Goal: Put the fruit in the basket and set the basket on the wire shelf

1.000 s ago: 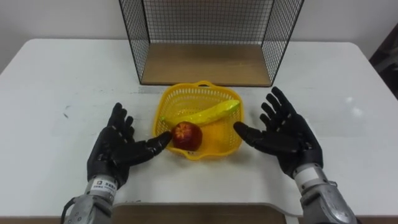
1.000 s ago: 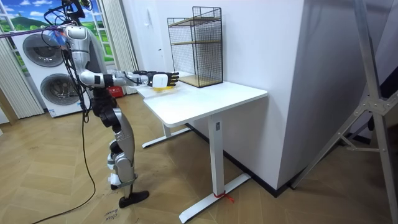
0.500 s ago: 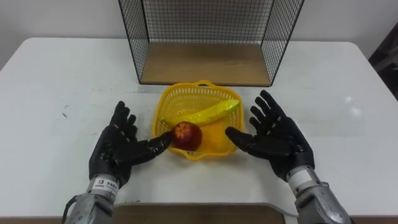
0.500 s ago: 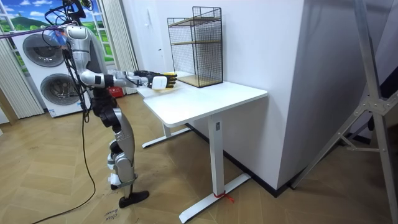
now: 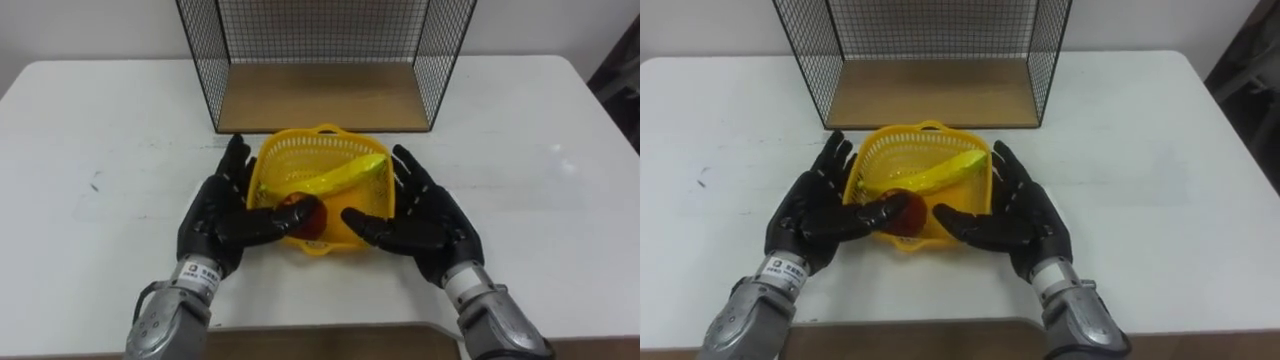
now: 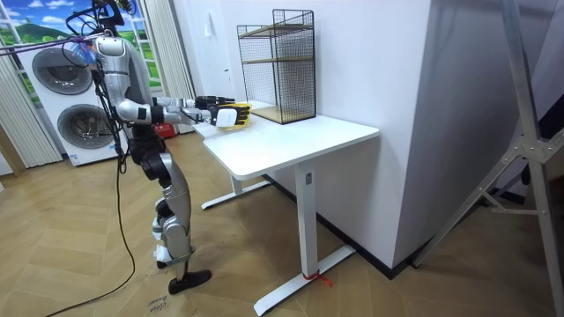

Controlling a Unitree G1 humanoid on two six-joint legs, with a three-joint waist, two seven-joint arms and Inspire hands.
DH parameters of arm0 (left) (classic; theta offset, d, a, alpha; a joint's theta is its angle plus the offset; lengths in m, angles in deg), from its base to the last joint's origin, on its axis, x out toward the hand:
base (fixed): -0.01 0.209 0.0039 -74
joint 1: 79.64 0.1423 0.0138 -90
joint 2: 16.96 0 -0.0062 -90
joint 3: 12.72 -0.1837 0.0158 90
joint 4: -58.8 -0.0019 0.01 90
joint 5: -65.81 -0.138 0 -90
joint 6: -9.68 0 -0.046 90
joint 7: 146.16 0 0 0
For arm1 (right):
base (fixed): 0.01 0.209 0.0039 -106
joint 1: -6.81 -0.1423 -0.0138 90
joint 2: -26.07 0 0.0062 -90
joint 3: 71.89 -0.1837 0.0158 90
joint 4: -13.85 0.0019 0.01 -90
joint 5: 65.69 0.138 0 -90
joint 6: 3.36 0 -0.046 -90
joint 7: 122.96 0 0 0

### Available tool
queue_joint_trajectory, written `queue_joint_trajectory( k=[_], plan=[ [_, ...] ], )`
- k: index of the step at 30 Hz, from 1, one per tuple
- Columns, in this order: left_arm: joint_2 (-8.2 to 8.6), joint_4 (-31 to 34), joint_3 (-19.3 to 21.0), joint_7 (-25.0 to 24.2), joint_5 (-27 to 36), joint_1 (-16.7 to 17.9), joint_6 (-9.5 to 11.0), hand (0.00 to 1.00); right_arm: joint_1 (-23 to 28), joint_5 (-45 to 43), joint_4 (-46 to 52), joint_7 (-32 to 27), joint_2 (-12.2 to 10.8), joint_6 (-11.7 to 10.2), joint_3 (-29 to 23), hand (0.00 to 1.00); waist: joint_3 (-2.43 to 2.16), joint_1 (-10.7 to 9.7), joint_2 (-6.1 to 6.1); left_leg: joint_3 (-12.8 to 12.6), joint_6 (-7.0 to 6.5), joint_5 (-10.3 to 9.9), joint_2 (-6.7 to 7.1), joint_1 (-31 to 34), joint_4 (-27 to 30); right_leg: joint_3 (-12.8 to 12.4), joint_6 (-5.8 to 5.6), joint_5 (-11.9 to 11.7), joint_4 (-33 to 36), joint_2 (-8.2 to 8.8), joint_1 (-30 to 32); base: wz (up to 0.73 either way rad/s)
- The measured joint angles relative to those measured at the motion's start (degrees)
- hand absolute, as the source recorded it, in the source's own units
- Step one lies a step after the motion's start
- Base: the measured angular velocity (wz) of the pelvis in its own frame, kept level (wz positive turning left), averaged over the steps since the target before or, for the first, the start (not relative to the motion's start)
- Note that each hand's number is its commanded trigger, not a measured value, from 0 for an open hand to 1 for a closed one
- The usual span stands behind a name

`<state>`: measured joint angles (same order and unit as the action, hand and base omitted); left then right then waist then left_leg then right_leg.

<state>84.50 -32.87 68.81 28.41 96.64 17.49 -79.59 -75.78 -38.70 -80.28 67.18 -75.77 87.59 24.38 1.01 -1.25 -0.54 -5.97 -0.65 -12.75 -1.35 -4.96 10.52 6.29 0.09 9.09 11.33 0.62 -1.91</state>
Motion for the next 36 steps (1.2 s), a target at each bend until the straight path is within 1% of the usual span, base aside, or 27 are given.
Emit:
queue_joint_trajectory(
  k=[6, 9, 15, 17, 23, 31, 36],
  plan=[
    [-0.17, 0.0, -1.3, 0.0, 0.1, 0.0, 0.0, 0.00, 0.0, 0.0, 0.0, -2.3, -0.5, -0.8, 1.5, 0.00, 0.00, -0.2, 0.07, -0.1, 0.00, 0.0, -0.03, 0.2, 0.4, 0.0, 0.00, 0.0, 0.2, 0.01, 0.1, 0.00],
    [-0.13, 0.1, -2.0, 0.0, 0.1, 0.0, 0.0, 0.00, 0.0, 0.0, 0.0, -3.4, -0.6, -0.9, 1.6, 0.00, -0.04, -0.2, 0.13, -0.1, 0.00, 0.0, -0.01, 0.2, 0.4, 0.0, 0.00, 0.0, 0.2, 0.02, 0.1, 0.00],
    [-0.08, 0.6, -2.7, 0.0, 0.0, 0.0, 0.0, 0.00, 0.0, -0.3, 0.0, -4.3, -0.8, -0.9, 1.6, 0.00, -0.46, -0.2, 0.74, -0.2, 0.00, 0.0, 0.00, 0.5, 0.7, -0.1, 0.00, 0.0, 0.2, 0.01, 0.2, 0.00],
    [-0.09, 0.6, -3.0, 0.0, 0.0, 0.0, 0.0, 0.00, 0.0, -0.3, 0.0, -4.6, -0.9, -1.0, 1.6, 0.00, -0.50, -0.2, 0.81, -0.2, 0.00, 0.0, 0.00, 0.4, 0.7, -0.2, 0.00, 0.0, 0.2, 0.02, 0.2, 0.00],
    [-0.10, 0.6, -3.1, -0.2, 0.0, 0.0, 0.0, 0.00, 0.0, -0.3, 0.0, -4.9, -0.9, -1.7, 1.6, 0.00, -0.49, -0.1, 0.80, -0.2, 0.01, 0.0, -0.03, 0.4, 0.7, -0.2, 0.01, 0.0, 0.2, 0.00, 0.2, 0.00],
    [-0.02, 0.6, -3.1, -0.3, 0.0, 0.0, 0.0, 0.00, -0.4, -0.3, 0.0, -5.1, -1.0, -1.7, 1.6, 0.00, -0.44, -0.1, 0.72, -0.2, 0.00, 0.0, -0.03, 0.3, 0.7, -0.2, 0.01, 0.0, 0.2, 0.00, 0.1, 0.00],
    [0.21, 0.6, -3.2, -0.3, 0.1, 0.0, 0.1, 0.00, -1.4, -0.2, 0.0, -5.3, -1.0, -2.9, 1.6, 0.00, -0.28, -0.2, 0.48, -0.1, 0.00, 0.0, -0.03, 0.4, 0.7, -0.1, 0.01, 0.0, 0.3, 0.00, 0.1, 0.00]
  ],
)
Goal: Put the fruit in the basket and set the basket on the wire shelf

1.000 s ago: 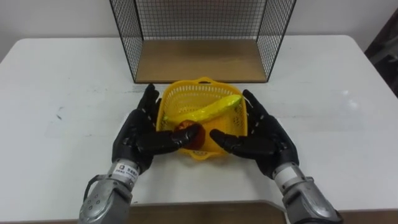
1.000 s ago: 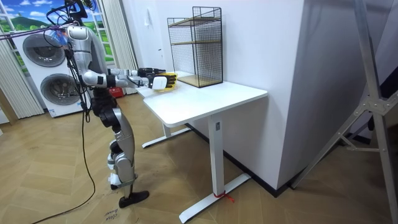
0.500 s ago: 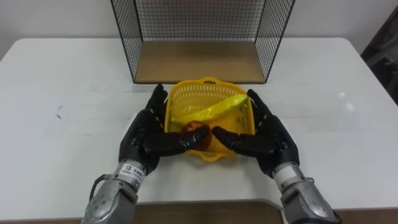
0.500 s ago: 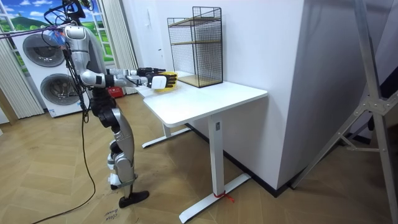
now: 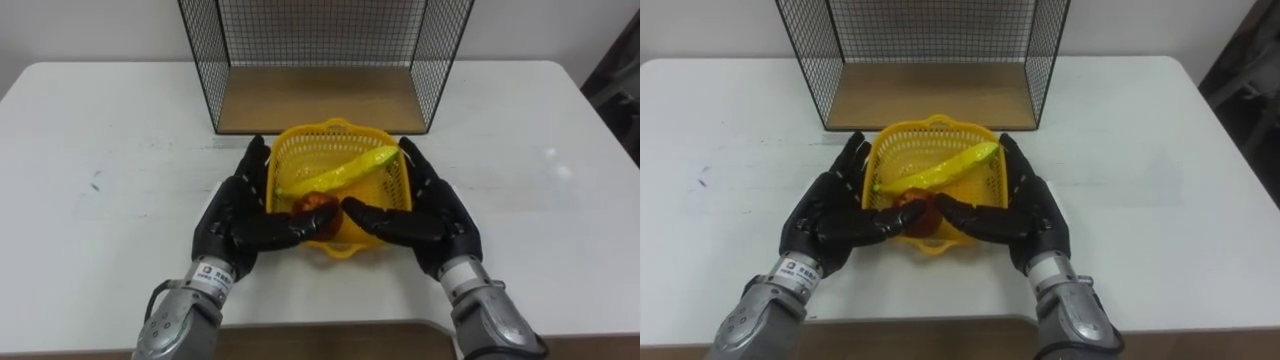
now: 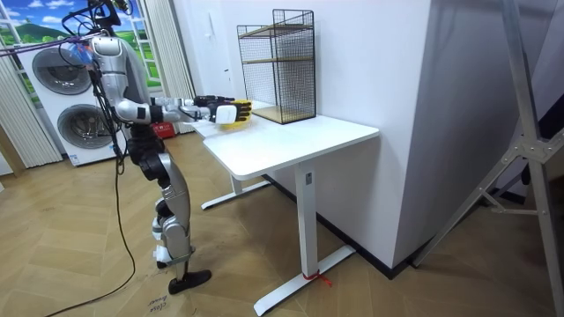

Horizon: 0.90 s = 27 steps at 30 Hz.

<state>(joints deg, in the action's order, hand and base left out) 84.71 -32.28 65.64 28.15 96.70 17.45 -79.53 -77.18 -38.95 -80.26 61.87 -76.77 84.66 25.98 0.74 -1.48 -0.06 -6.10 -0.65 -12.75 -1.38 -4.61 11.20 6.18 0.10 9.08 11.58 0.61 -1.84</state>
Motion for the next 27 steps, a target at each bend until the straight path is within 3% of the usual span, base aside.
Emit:
queue_joint_trajectory(
  k=[9, 18, 27],
  plan=[
    [0.47, 0.0, -0.2, 0.0, 0.9, -0.1, 1.6, 0.00, -0.5, 0.0, 1.9, -0.5, 0.0, -1.7, 0.1, 0.00, 0.02, -0.1, -0.02, 0.0, 0.01, 0.0, 0.01, 0.2, -0.4, 0.0, 0.00, 0.0, 0.0, -0.05, 0.4, 0.00],
    [0.62, 0.1, -0.1, 0.0, 0.9, -0.2, 1.8, 0.00, -0.5, -0.5, 2.5, -0.5, 0.1, -1.8, 0.1, 0.00, 0.00, -0.1, 0.14, -0.3, 0.00, 0.0, 0.01, 0.2, -0.4, -0.5, 0.00, 0.0, 0.2, -0.03, 0.8, -0.01],
    [0.62, 3.2, 0.3, 0.0, 0.9, -0.9, 2.1, 0.00, -0.5, -0.6, 5.0, -0.5, 0.1, -1.8, -0.1, 0.00, 0.00, -0.1, 1.40, -0.5, 0.00, 0.0, 0.01, -0.1, -0.1, -0.6, 0.00, 0.0, 0.3, -0.02, 0.3, 0.00]
  ],
)
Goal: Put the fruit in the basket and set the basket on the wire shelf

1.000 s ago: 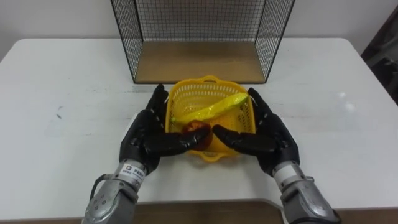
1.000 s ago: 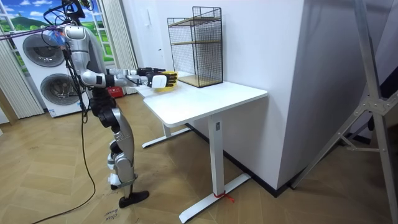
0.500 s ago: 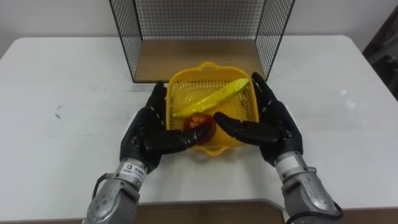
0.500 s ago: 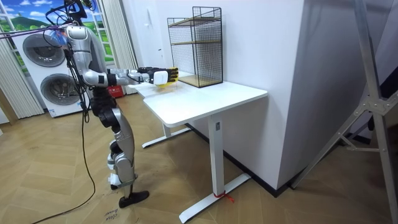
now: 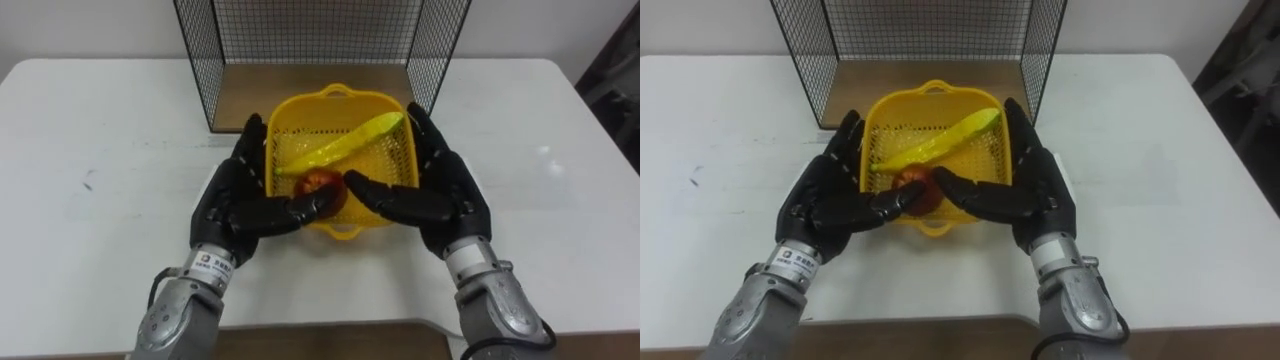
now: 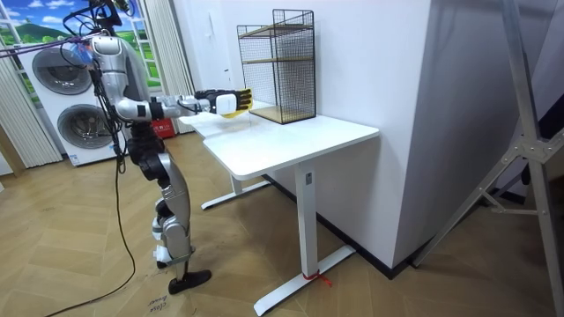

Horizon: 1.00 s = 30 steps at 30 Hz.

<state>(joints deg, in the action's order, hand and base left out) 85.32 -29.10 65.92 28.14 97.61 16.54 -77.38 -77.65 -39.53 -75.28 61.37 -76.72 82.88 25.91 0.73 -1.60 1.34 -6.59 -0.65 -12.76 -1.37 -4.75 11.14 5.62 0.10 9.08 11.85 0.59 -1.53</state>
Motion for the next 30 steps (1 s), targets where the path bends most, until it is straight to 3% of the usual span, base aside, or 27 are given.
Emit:
queue_joint_trajectory(
  k=[8, 10, 15, 17, 18, 19, 20, 21, 22, 23, 24, 25, 26, 27, 28, 30],
  plan=[
    [-0.08, 0.0, 0.0, 0.0, 0.2, 0.0, 0.0, 0.00, 0.0, 0.4, -0.3, 0.0, 0.1, 0.0, 0.0, 0.00, 0.28, 0.4, 0.22, -0.2, 0.09, -0.1, -0.22, -0.2, 1.3, 0.2, 0.04, 0.1, 1.2, 0.02, -0.2, -0.01],
    [-0.33, 0.0, 0.1, 0.0, 0.2, 0.0, 0.0, 0.00, 0.0, 0.5, -0.2, 0.1, 0.3, 0.0, 0.1, 0.00, 0.34, 0.4, 0.28, -0.7, 0.18, -1.0, -1.01, 0.7, 2.7, 0.3, 0.39, 0.8, 2.9, -0.02, 0.9, -0.05],
    [-1.00, -0.3, 1.9, 0.0, 0.1, 0.1, 0.0, 0.00, 0.2, 0.2, -1.4, 1.2, 0.4, 0.0, 0.8, 0.00, 0.51, 1.5, 0.51, -1.2, 2.21, -8.9, -4.63, 5.5, 18.2, -0.3, 2.41, 7.2, 14.2, -2.44, 5.2, -0.16],
    [-1.75, -0.3, 2.0, 0.0, 0.1, 0.2, 0.0, 0.00, 0.2, 0.4, -2.3, 1.6, 0.4, 0.0, 1.3, 0.00, 0.38, 1.8, 0.52, -1.1, 2.89, -9.7, -6.11, 7.4, 23.3, -0.9, 3.45, 9.2, 16.2, -3.59, 5.7, -0.04],
    [-1.79, -0.3, 2.0, 0.0, 0.1, 0.2, 0.0, 0.00, 0.1, 0.6, -2.2, 1.6, 0.8, 0.0, 1.6, 0.00, 0.41, 1.8, 0.39, -1.4, 3.25, -9.1, -7.11, 9.3, 28.0, -1.0, 3.74, 9.8, 17.1, -3.73, 5.7, -0.04],
    [-1.83, -0.6, 1.9, 0.0, 0.0, 0.2, 0.0, 0.00, 0.1, 0.6, -2.3, 1.6, 0.8, 0.0, 1.8, 0.00, 0.52, 2.0, 0.29, -1.1, 2.35, -6.8, -7.59, 12.1, 33.6, -1.7, 4.38, 9.9, 17.1, -4.03, 4.7, -0.07],
    [-1.83, -0.7, 2.0, 0.0, 0.0, 0.3, 0.0, 0.00, 0.1, 0.7, -2.3, 1.6, 0.7, 0.0, 2.1, 0.00, 0.68, 2.1, 0.38, -0.5, 1.93, -5.9, -7.33, 13.9, 36.1, -2.2, 4.90, 9.8, 17.0, -3.89, 4.3, 0.06],
    [-1.66, -1.1, 2.1, 0.0, 0.1, 0.3, 0.0, 0.00, 0.0, 0.7, -2.3, 1.6, 1.0, 0.0, 2.2, 0.00, 0.54, 1.8, 0.47, 0.5, 1.54, -5.9, -5.14, 17.0, 35.3, -2.5, 5.06, 9.9, 16.8, -3.06, 3.8, 0.08],
    [-1.38, -1.2, 2.0, 0.0, 0.0, 0.3, 0.0, 0.00, 0.0, 0.7, -2.3, 1.7, 1.7, 0.0, 2.0, 0.00, 0.66, 2.1, 0.86, 0.4, 1.38, -5.6, -2.99, 19.8, 29.4, -2.9, 4.88, 10.3, 16.8, -2.03, 3.8, 0.00],
    [-1.25, -1.2, 1.8, 0.0, 0.0, 0.3, 0.0, 0.00, 0.0, 0.8, -2.4, 1.7, 1.9, 0.0, 1.9, 0.00, 0.54, 2.3, 0.65, 0.3, 1.98, -4.7, -2.18, 20.8, 25.5, -3.2, 4.75, 10.4, 16.8, -1.78, 3.9, -0.26],
    [-0.89, -1.2, 2.0, 0.0, 0.0, 0.3, 0.2, 0.00, 0.0, 0.9, -2.5, 1.7, 2.1, 0.0, 1.9, 0.00, 0.35, 2.7, 0.14, 0.3, 1.76, -0.4, -1.12, 22.3, 17.3, -3.2, 4.68, 10.8, 16.9, -1.56, 4.0, -0.32],
    [-0.83, -1.2, 2.1, 0.0, 0.0, 0.3, 0.3, 0.00, 0.1, 0.8, -2.9, 1.7, 2.1, 0.0, 2.0, 0.00, 0.35, 2.9, 0.19, 0.3, 1.42, 2.5, -0.79, 22.6, 14.4, -3.3, 4.56, 11.2, 17.0, -1.28, 3.7, -0.41],
    [-1.02, -1.3, 2.0, 0.0, 0.0, 0.4, 0.3, 0.00, 0.1, 0.4, -3.8, 1.8, 2.1, 0.2, 2.3, 0.00, -0.05, 3.3, 0.64, 0.3, 1.06, 6.9, -0.43, 22.0, 10.5, -4.0, 3.94, 12.0, 16.9, -1.16, 3.1, -0.19],
    [-1.58, -1.0, 2.1, 0.0, 0.1, 0.2, 0.3, 0.00, 0.1, 0.2, -4.3, 1.9, 2.3, 0.2, 2.3, 0.00, -0.79, 2.7, 1.30, 0.3, 0.15, 9.3, 0.46, 21.1, 8.7, -3.9, 3.04, 12.4, 16.7, -0.59, 2.9, -0.04],
    [-1.71, -0.8, 2.1, 0.0, 0.2, 0.1, 0.3, 0.00, 0.1, 0.2, -4.3, 1.9, 2.3, 0.2, 2.3, 0.00, -0.72, 2.3, 1.84, 0.3, -0.09, 9.9, 0.99, 20.8, 8.0, -4.0, 3.04, 12.4, 16.5, -0.35, 2.6, 0.21],
    [-1.80, -0.8, 1.9, 0.0, 0.1, 0.1, 0.2, 0.00, 0.0, 0.6, -4.3, 2.3, 2.9, 0.2, 2.2, 0.00, -0.49, 1.9, 2.15, 0.7, -1.88, 13.0, 1.31, 20.6, 9.0, -3.6, 2.92, 12.5, 14.3, -0.23, 0.9, 0.00]
  ],
)
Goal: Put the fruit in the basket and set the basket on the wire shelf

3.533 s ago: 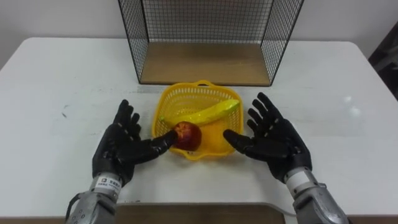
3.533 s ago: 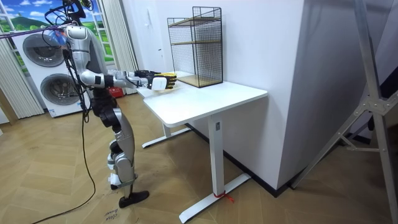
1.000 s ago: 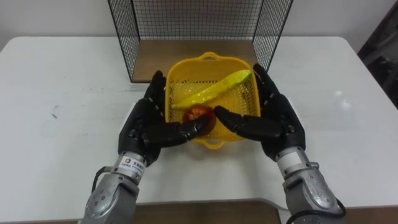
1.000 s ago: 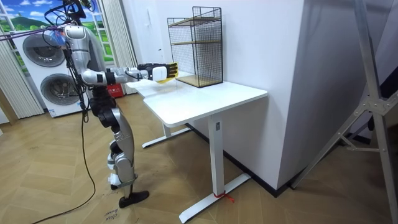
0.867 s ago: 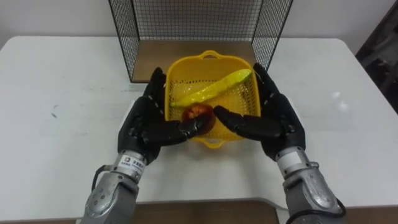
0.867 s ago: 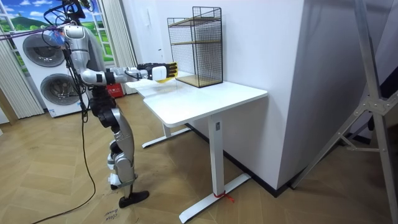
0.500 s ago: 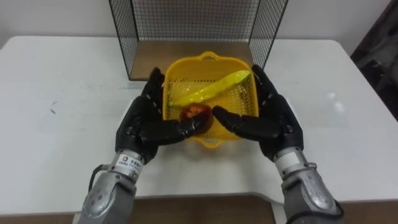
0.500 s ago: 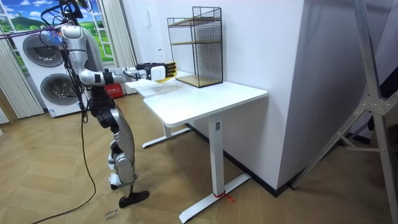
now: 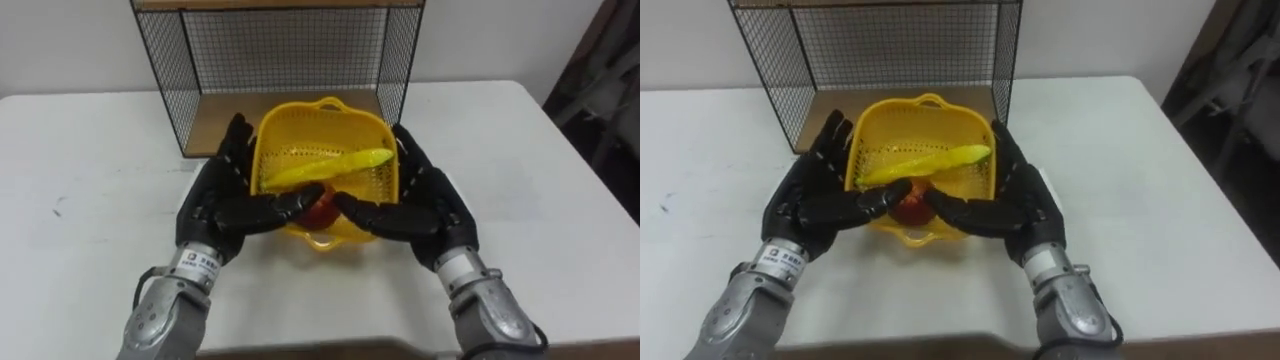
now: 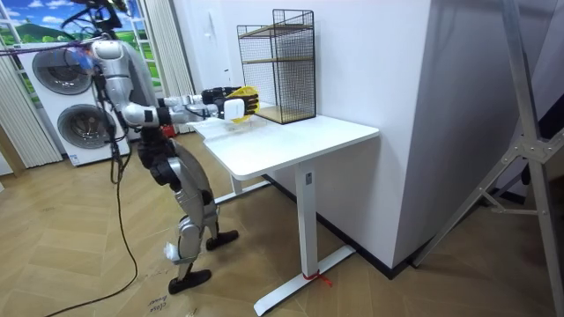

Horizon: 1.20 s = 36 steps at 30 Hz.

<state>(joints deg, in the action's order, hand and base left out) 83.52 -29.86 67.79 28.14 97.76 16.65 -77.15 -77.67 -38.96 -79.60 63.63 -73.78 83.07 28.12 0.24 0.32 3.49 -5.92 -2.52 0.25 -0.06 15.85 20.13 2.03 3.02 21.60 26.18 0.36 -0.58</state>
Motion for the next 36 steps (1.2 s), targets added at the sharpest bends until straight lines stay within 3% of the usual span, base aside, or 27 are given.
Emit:
queue_joint_trajectory(
  k=[2, 7, 10, 11, 12, 13, 14, 15, 17, 18, 19, 20, 21, 23, 25, 31, 35, 36],
  plan=[
    [-0.13, -0.1, -0.1, 0.0, 0.0, 0.0, 0.0, 0.00, 0.1, 0.2, 0.2, 0.2, 0.0, 0.0, 0.0, 0.00, 0.12, -0.2, 0.21, -0.1, -0.37, -1.7, 0.75, 0.2, 1.6, -0.1, -0.44, 0.2, -2.0, 0.62, -1.5, -0.03],
    [-0.04, -0.1, -0.2, 0.0, 0.1, -0.1, 0.3, 0.00, -0.1, 0.3, 2.4, 0.5, 0.0, -0.2, 0.0, 0.00, 0.15, -0.2, 0.21, -2.0, -1.94, -6.1, 3.19, -0.2, 3.8, -0.1, -2.83, 2.4, -1.8, 4.12, -2.9, 0.00],
    [-0.37, -0.1, -0.3, 0.0, 0.0, -0.1, 0.8, 0.00, -0.4, 0.4, 2.4, 0.3, 0.2, -0.2, 0.1, 0.00, 0.43, 0.2, 0.52, -2.7, -2.85, -9.0, 4.57, -0.7, 5.3, 0.5, -4.29, 3.1, 4.5, 6.12, -2.0, 0.00],
    [-0.63, -0.1, -0.3, 0.0, 0.0, -0.1, 0.8, 0.00, -0.7, 0.2, 2.4, 0.2, 0.2, -0.2, 0.2, 0.00, 0.69, 0.3, 0.88, -3.4, -3.38, -10.1, 5.15, -1.7, 5.4, 0.7, -4.94, 2.9, 9.8, 7.34, -0.3, 0.00],
    [-0.64, -0.1, -0.5, 0.0, 0.0, -0.1, 0.9, 0.00, -1.3, -0.4, 2.4, -0.2, 0.2, -0.2, 0.2, 0.00, 0.75, 0.2, 0.93, -3.5, -3.91, -10.9, 5.79, -2.5, 5.6, 1.5, -6.45, 1.6, 14.9, 8.59, 1.6, 0.07],
    [-0.71, -0.1, -1.0, 0.0, 0.0, -0.1, 1.1, 0.00, -1.6, -0.7, 2.4, -0.4, 0.2, -0.4, 0.1, 0.00, 0.84, 0.1, 0.46, -3.2, -4.32, -11.7, 5.96, -3.6, 5.5, 1.9, -6.94, -1.1, 19.3, 8.62, 3.3, 0.08],
    [-0.65, -0.1, -1.0, 0.0, 0.0, -0.1, 1.1, 0.00, -1.7, -0.8, 2.4, -0.5, 0.2, -0.6, 0.0, 0.00, 0.93, 0.1, 0.13, -2.8, -4.45, -12.0, 5.87, -4.2, 5.2, 1.9, -7.01, -2.8, 21.0, 8.46, 4.1, 0.09],
    [-0.71, 0.0, -0.7, 0.1, 0.0, -0.9, 1.2, 0.00, -2.5, -1.0, 2.2, -0.5, 0.3, -0.7, -0.2, 0.00, 1.67, -0.1, -0.33, -1.9, -4.57, -12.0, 5.63, -4.8, 4.4, 2.3, -7.04, -4.0, 23.0, 8.16, 5.8, 0.05],
    [-0.76, -0.1, -0.7, 0.6, 0.0, -2.1, 1.3, 0.00, -3.1, -1.1, 2.1, -0.5, -0.1, -0.7, -0.7, 0.00, 2.12, 0.0, -1.01, -1.5, -4.66, -11.7, 4.87, -4.9, 3.6, 3.0, -6.23, -1.4, 21.4, 7.67, 8.7, 0.07],
    [-0.81, -0.1, -0.5, 0.6, 0.0, -2.4, 1.8, 0.00, -3.3, -1.2, 2.1, -0.5, -0.1, -0.7, -0.6, 0.00, 2.36, -0.1, -1.47, -1.4, -4.66, -11.3, 4.48, -5.0, 3.1, 3.1, -6.08, -0.5, 17.4, 6.98, 10.4, 0.05],
    [-0.80, -0.1, -0.4, 0.6, 0.0, -2.4, 2.0, 0.00, -3.2, -1.2, 2.1, -0.5, 0.0, -0.7, -0.5, 0.00, 2.34, -0.1, -1.50, -1.4, -4.67, -11.2, 4.53, -5.2, 2.9, 3.2, -6.13, -0.5, 14.6, 6.91, 11.0, 0.05],
    [-0.81, -0.1, -0.3, 0.6, 0.0, -2.3, 2.1, 0.00, -3.0, -1.3, 2.0, -0.5, 0.0, -0.7, -0.1, 0.00, 2.21, -0.2, -1.33, -1.5, -4.63, -11.2, 4.87, -5.6, 3.0, 3.0, -5.80, -1.6, 7.0, 6.57, 10.7, 0.16],
    [-0.61, -0.6, -0.4, 0.6, -0.1, -2.3, 2.0, 0.00, -2.6, -1.3, 1.4, -0.6, 0.0, -0.7, 0.1, 0.00, 1.74, -0.6, -1.79, -0.8, -4.42, -11.3, 4.98, -6.2, 3.1, 3.0, -4.81, -4.4, 4.5, 6.32, 10.0, 0.15],
    [-0.71, -0.7, -0.7, 0.6, -0.1, -2.4, 2.1, 0.00, -2.8, -1.3, -0.7, -1.0, -0.1, -0.6, 0.1, 0.00, 0.98, -0.5, -2.44, -0.1, -3.65, -10.6, 4.53, -7.7, 1.2, 3.4, -4.50, -5.6, 1.1, 5.22, 7.9, 0.04],
    [-1.10, -0.8, -0.9, 0.6, -0.1, -2.5, 2.0, 0.00, -2.9, -0.1, -2.6, -1.1, -0.1, -0.4, 0.1, 0.00, 0.66, -0.4, -1.90, 0.3, -3.04, -9.3, 4.26, -10.1, -1.7, 4.0, -4.17, -6.9, -1.9, 4.50, 5.4, 0.00],
    [-1.10, -0.9, -0.8, 0.6, -0.6, -2.6, 1.7, 0.00, -3.7, 1.3, -2.6, -1.6, -0.1, -0.1, 0.1, 0.00, 0.42, 0.0, -1.56, 0.4, -2.26, -8.7, 2.54, -11.5, -3.0, 4.3, -3.77, -9.8, -7.6, 2.41, 2.1, -0.05],
    [-1.27, -1.0, -0.9, 0.6, -0.8, -2.7, 0.9, 0.00, -4.1, 3.9, -2.9, -1.7, -0.1, 0.0, 0.1, 0.00, 0.51, 0.0, -1.52, 0.5, -2.12, -8.3, 2.44, -11.6, -3.8, 4.3, -3.41, -10.6, -8.9, 2.12, 1.8, 0.01],
    [-1.16, -1.5, -0.9, 0.6, -0.8, -3.4, 0.8, 0.00, -4.2, 4.9, -2.9, -1.8, -0.3, 0.0, 0.2, 0.00, 0.71, -0.1, -1.51, 0.6, -2.21, -8.1, 2.42, -11.5, -4.0, 4.5, -3.47, -10.9, -9.5, 2.06, 1.6, 0.05]
  ],
)
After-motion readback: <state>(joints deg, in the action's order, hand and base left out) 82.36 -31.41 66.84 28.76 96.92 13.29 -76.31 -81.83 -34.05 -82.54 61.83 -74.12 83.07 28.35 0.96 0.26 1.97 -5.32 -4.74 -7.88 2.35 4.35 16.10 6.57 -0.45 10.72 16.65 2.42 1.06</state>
